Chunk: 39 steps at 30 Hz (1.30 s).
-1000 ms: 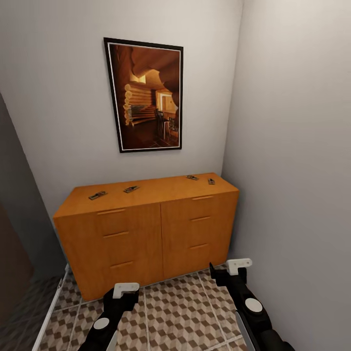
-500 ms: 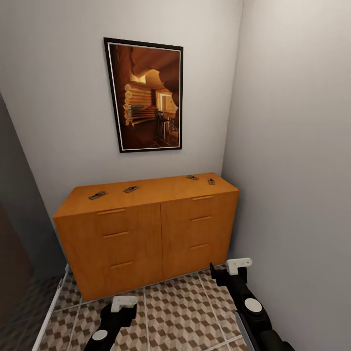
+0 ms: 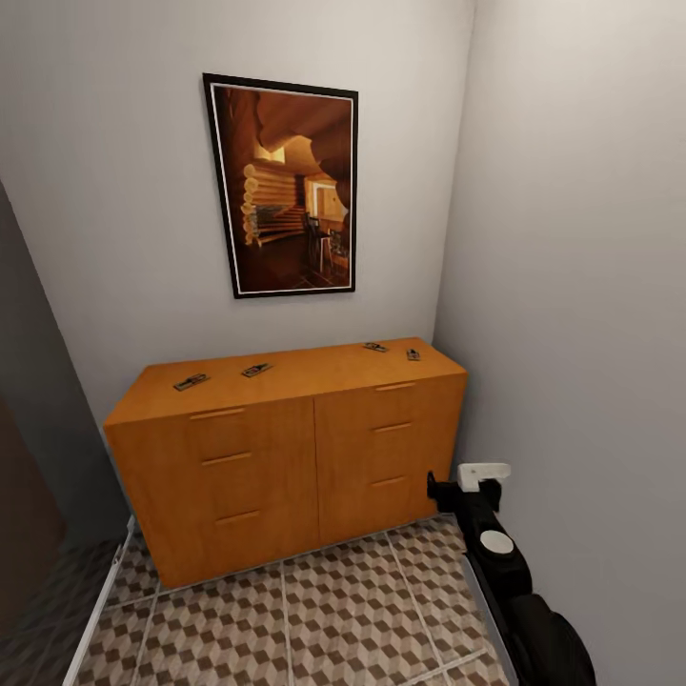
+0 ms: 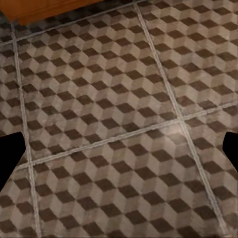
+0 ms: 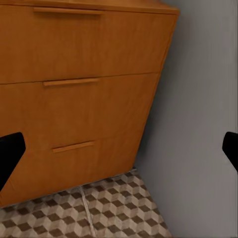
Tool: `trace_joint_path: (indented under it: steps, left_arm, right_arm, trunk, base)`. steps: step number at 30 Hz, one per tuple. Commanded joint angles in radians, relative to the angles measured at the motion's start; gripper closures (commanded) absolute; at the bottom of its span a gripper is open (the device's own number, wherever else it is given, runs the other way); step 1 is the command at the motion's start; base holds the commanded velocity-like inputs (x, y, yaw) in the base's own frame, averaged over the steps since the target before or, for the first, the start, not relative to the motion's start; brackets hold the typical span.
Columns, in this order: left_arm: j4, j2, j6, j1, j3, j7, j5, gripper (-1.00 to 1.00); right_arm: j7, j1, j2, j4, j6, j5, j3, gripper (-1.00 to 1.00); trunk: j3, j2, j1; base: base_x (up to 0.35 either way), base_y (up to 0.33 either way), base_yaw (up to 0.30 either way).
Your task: Take the four mousetraps from the cabinet in the bathroom and place them on the bathroom floor. Make sure all four end up on the same floor surface, and ensure that at least two of them are either under or directly next to the same bathroom sink.
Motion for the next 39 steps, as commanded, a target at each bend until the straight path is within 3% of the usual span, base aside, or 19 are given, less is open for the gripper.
trace_joint_path:
  steps: [1,3,8,12,16,18,23,28,29,36,39]
  left_arm:
    - [0.020,0.002,-0.019,-0.001,-0.009,0.008,-0.001,-1.00]
    - [0.062,0.009,-0.055,-0.001,-0.009,0.008,-0.001,-1.00]
    - [0.107,0.023,-0.089,0.001,-0.009,0.007,0.000,-1.00]
    - [0.139,0.025,-0.094,0.002,-0.009,0.007,0.000,-1.00]
    - [0.169,0.026,-0.097,0.002,-0.009,0.007,0.001,-1.00]
    - [0.175,0.026,-0.097,0.002,-0.009,0.007,0.002,-1.00]
    - [0.178,0.026,-0.097,0.002,-0.009,0.007,0.002,-1.00]
    - [0.181,0.019,-0.095,0.003,-0.009,0.007,0.002,-1.00]
    - [0.182,0.016,-0.095,0.004,-0.009,0.007,0.002,-1.00]
    - [0.183,0.011,-0.093,0.007,-0.009,0.008,0.002,-1.00]
    - [0.184,0.011,-0.092,0.008,-0.009,0.008,0.003,-1.00]
  right_arm:
    - [-0.007,-0.017,0.000,-0.003,0.033,0.007,0.001,-1.00]
    - [-0.016,-0.063,0.000,-0.007,0.096,0.008,0.001,-1.00]
    - [-0.027,-0.145,0.000,-0.009,0.161,0.008,0.002,-1.00]
    - [-0.029,-0.180,0.000,-0.009,0.177,0.007,0.002,-1.00]
    - [-0.028,-0.239,0.000,-0.002,0.238,0.005,0.002,-1.00]
    - [-0.027,-0.293,0.002,0.016,0.304,0.004,0.001,-1.00]
    - [-0.026,-0.379,0.004,0.071,0.357,0.004,0.001,-1.00]
    - [-0.022,-0.547,0.006,0.262,0.378,0.002,0.001,-1.00]
    - [-0.021,-0.602,0.005,0.341,0.378,0.001,0.001,-1.00]
    - [-0.019,-0.779,0.005,0.593,0.360,-0.015,0.000,-1.00]
    - [-0.018,-0.837,0.006,0.668,0.337,-0.047,0.000,-1.00]
  trunk:
    - [-0.001,-0.001,0.000]
    - [-0.001,-0.001,0.000]
    - [-0.001,-0.001,0.000]
    - [-0.001,-0.001,0.000]
    - [-0.001,-0.001,0.000]
    - [-0.001,-0.001,0.000]
    - [-0.001,-0.001,0.000]
    - [-0.001,-0.001,0.000]
    - [-0.001,-0.001,0.000]
    - [-0.001,-0.001,0.000]
    - [-0.001,-0.001,0.000]
  base:
    - [0.000,0.000,0.000]
    - [0.000,0.000,0.000]
    - [0.000,0.000,0.000]
    - [0.000,0.000,0.000]
    - [0.000,0.000,0.000]
    - [0.000,0.000,0.000]
    - [0.000,0.000,0.000]
    - [0.000,0.000,0.000]
    - [0.000,0.000,0.000]
    - [0.000,0.000,0.000]
    - [0.000,0.000,0.000]
